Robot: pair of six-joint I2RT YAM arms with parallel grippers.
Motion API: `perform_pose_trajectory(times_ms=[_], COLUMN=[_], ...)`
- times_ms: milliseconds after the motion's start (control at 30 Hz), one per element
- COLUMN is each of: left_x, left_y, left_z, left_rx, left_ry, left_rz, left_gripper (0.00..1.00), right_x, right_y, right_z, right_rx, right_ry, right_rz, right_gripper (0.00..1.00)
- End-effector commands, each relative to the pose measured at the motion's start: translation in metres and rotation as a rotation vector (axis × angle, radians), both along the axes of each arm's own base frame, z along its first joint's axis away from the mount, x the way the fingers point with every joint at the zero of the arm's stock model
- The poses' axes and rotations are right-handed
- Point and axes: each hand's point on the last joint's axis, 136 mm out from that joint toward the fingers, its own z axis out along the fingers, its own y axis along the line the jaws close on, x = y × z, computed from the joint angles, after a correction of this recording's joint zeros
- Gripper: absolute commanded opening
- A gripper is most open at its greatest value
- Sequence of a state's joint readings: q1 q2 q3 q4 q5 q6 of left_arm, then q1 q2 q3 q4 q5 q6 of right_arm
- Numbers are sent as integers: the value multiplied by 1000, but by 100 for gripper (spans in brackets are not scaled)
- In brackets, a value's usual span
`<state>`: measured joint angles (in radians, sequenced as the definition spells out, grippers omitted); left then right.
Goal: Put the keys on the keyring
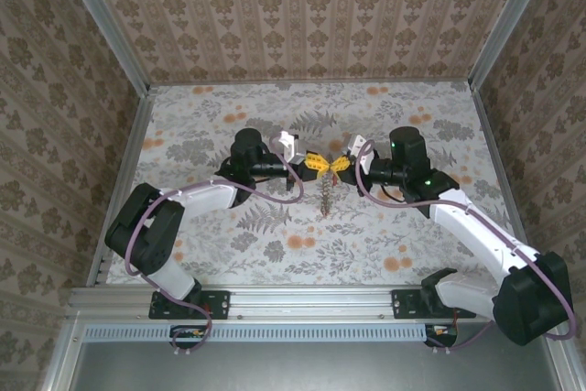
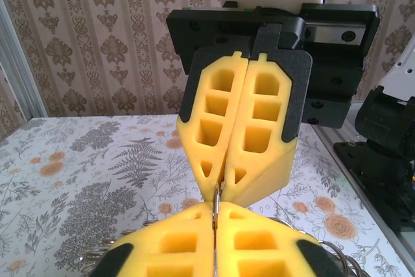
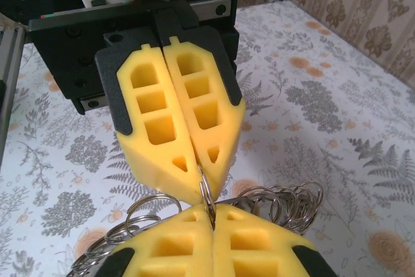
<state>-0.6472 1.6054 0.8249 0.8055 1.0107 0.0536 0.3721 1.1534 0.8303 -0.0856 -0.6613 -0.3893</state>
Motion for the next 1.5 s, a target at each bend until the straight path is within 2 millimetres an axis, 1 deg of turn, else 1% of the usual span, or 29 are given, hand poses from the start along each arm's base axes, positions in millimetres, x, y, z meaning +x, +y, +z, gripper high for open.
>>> perform_pose_trajectory(times_ms=[0,67,167,233,367,433,567,767,1167,1233,1467], left_x=[-6,-6,-6,-7,-6,-4,-7,-10,-12,-11,-13], left_y=[1,3,6,8,11,12,12,9,5,5,2], left_z=[6,0,-5,-8,-2,0,3,9,13,13,10], left_rx=[20,72,143,183,195,195,193,180,170,173,191], left_ry=[-48,-58,-86,-101,-128,-141,-150,-166,-182,-182,-187], left_rz=[-15,-7,0,-1,17,32,20,-3,-7,-7,-17], left_gripper=[13,19,21,25,27,30,32,32,30,29,19], right_x=[3,1,-4,-6,-6,-6,-8,-8,-8,-8,-7], right_y=[-3,-3,-3,-2,-1,0,3,7,10,10,12], right_z=[11,8,5,3,3,3,7,11,8,8,8], right_rx=[-55,-100,-155,-187,-234,-246,-249,-260,-273,-271,-267], right_ry=[-3,4,4,1,-1,-8,-15,-18,-23,-25,-26], right_rz=[-19,-17,-2,7,11,16,31,48,61,63,67], right_gripper=[0,0,0,0,0,0,0,0,0,0,0])
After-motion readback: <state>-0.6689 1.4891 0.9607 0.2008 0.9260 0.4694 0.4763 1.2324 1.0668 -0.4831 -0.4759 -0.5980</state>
